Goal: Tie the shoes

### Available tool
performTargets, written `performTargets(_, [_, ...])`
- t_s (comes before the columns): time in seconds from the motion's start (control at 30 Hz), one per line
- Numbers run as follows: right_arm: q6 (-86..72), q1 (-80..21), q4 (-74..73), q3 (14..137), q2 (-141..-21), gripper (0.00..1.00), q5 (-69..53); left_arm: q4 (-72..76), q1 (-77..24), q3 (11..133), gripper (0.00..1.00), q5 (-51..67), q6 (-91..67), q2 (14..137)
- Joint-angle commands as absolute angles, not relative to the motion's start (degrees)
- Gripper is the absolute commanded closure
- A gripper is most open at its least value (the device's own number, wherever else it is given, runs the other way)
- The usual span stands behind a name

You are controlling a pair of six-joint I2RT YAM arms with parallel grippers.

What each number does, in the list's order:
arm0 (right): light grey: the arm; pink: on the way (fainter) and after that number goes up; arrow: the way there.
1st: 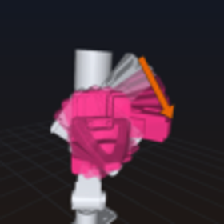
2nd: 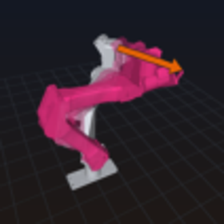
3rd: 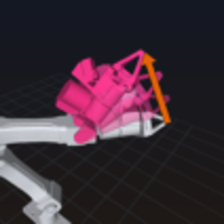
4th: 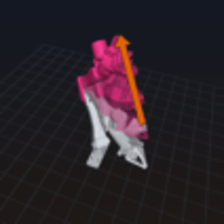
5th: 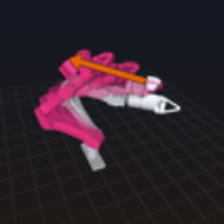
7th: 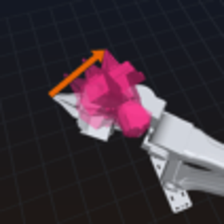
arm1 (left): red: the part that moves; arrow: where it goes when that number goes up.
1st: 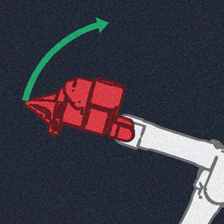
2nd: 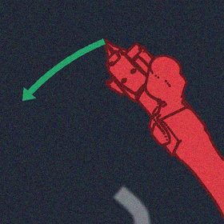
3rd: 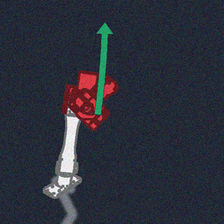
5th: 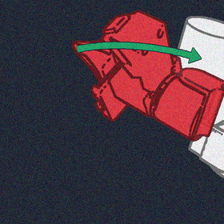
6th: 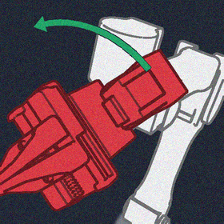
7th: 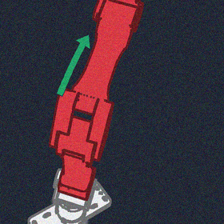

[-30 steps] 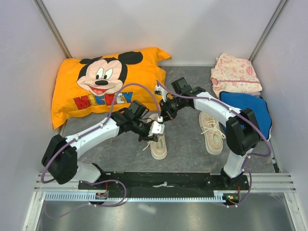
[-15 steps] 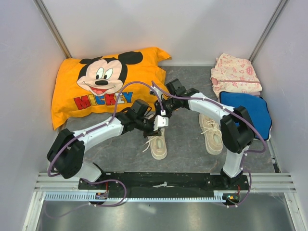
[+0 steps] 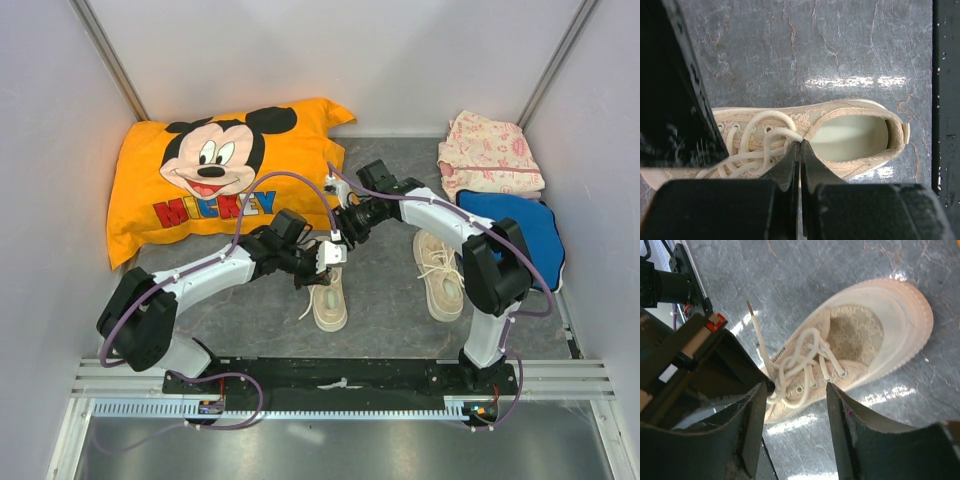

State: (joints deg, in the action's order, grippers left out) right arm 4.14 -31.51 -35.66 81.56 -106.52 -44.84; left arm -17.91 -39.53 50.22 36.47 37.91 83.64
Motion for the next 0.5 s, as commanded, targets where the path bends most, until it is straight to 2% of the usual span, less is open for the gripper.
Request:
performTargets(0.0, [7.0,-31.2,-39.1,79.5,-103.4,0.45,-47.1,-19.1,-39.1,50.3,0.98,36.2,36.5,82.6])
performTargets(0.47, [4.8,-31.2,-36.3,76.5,-106.3,0.52,-46.4,-20.0,-39.0,51.3,0.98,36.1,36.8,83.6])
